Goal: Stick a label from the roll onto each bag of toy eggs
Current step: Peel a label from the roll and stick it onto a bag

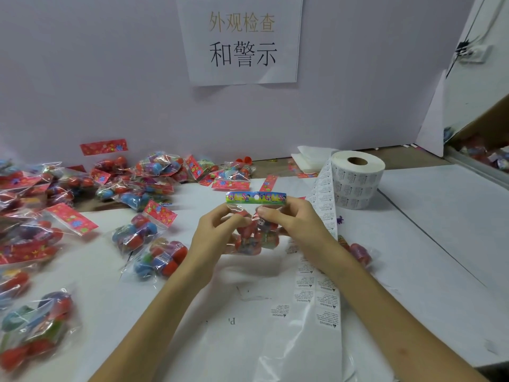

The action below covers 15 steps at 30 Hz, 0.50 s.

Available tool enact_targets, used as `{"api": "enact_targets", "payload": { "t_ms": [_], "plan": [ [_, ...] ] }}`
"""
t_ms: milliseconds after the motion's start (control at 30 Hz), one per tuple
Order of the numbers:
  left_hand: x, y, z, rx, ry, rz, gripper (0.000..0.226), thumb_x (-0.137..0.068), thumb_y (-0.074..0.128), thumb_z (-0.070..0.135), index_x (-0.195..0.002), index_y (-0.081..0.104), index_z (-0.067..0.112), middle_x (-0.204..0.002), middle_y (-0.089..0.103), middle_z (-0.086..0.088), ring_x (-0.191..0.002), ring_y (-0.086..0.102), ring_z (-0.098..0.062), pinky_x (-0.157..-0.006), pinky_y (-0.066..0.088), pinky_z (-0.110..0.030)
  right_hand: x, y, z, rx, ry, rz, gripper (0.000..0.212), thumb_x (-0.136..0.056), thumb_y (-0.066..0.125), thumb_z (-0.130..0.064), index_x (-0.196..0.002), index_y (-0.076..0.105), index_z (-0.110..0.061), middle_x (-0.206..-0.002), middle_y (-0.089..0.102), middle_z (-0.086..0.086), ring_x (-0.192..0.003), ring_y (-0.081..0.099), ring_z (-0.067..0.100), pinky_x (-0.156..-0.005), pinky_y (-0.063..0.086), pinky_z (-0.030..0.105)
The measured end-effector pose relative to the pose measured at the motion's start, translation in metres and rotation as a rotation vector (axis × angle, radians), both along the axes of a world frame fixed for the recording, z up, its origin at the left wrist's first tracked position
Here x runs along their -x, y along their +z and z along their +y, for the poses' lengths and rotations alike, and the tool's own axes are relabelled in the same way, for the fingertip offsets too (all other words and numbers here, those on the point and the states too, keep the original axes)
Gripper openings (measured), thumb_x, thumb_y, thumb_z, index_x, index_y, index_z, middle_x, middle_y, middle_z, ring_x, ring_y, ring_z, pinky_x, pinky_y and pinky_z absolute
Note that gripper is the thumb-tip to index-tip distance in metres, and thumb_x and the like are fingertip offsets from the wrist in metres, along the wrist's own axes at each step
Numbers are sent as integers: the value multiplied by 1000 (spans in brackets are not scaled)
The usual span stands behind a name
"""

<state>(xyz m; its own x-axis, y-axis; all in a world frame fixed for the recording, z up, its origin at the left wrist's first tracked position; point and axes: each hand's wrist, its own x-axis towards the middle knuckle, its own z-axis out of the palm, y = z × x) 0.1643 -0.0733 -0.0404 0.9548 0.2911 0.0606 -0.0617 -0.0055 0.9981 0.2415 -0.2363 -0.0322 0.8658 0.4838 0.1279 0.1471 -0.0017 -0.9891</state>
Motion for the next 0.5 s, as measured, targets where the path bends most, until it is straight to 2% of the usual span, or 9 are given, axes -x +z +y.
{"api": "enact_targets", "payload": {
  "t_ms": [67,200,300,367,400,500],
  "plan": [
    [0,0,-1,-25,16,3,5,-81,71,25,-81,76,26,-83,76,-4,-86,75,-39,-70,65,-52,0,-1,1,6,-3,10,12,-89,76,-18,-100,77,-14,-77,73,-4,-75,68,9,-72,55,25],
    [0,-2,0,-58,46,-4,29,-95,67,12,-70,74,25,-72,72,1,-73,75,-22,-57,62,-39,1,-2,2,-20,4,44,12,-88,76,-10,-99,76,-4,-83,75,13,-76,70,18,-82,59,41],
    [0,-2,0,-68,45,-40,30,-94,69,10,-69,77,24,-71,71,2,-71,70,-10,-60,57,-23,2,-2,2,-27,13,35,8,-88,75,-7,-97,76,-7,-96,75,24,-80,69,24,-86,58,45],
    [1,-2,0,-51,42,-45,26,-94,70,12,-71,77,21,-74,72,0,-72,70,-9,-61,56,-21,1,-2,2,-26,17,23,7,-89,75,-7,-94,76,-11,-93,77,18,-80,71,22,-83,60,42],
    [1,-2,0,-44,43,-38,23,-94,71,14,-73,78,20,-75,73,-1,-72,71,-11,-61,56,-22,0,-2,1,-25,22,20,7,-89,75,-6,-93,76,-12,-89,78,13,-78,72,19,-78,62,37],
    [2,-2,-1,-43,58,-11,19,-94,72,22,-77,79,19,-76,74,-2,-71,72,-14,-57,56,-24,-2,-1,-1,-11,53,9,7,-89,74,-5,-90,76,-12,-77,76,0,-70,72,11,-65,58,23]
  ]
}}
